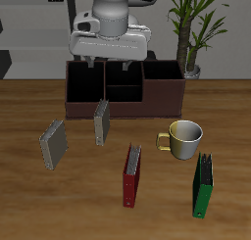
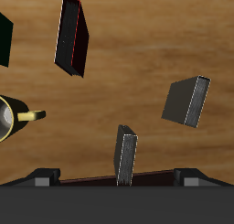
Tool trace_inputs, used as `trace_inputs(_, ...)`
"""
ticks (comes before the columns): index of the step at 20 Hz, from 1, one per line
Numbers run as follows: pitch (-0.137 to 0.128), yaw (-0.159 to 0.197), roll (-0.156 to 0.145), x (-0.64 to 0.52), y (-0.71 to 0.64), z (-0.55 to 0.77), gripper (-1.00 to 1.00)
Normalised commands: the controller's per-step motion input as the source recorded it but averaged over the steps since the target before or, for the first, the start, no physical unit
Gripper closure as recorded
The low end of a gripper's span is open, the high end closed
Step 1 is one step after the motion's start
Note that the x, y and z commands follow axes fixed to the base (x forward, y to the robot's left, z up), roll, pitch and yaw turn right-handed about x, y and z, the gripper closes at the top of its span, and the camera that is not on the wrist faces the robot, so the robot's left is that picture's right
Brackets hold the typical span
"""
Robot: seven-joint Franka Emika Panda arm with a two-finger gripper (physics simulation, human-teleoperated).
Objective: Place the right yellow book into the back desk caddy's back compartment
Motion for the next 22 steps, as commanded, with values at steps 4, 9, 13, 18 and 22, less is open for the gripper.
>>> trace_inputs(4, -0.021, 0.031, 0.027, 0.23, -0.26, 0.07, -1.00)
trace_inputs(9, -0.023, -0.012, 0.009, 0.15, -0.25, 0.05, -1.00)
trace_inputs(13, -0.037, -0.052, 0.007, 0.14, -0.33, 0.04, -1.00)
trace_inputs(18, -0.006, -0.046, -0.047, 0.15, -0.30, 0.03, -1.00)
trace_inputs(22, -0.012, -0.047, -0.046, 0.15, -0.28, 0.00, -1.00)
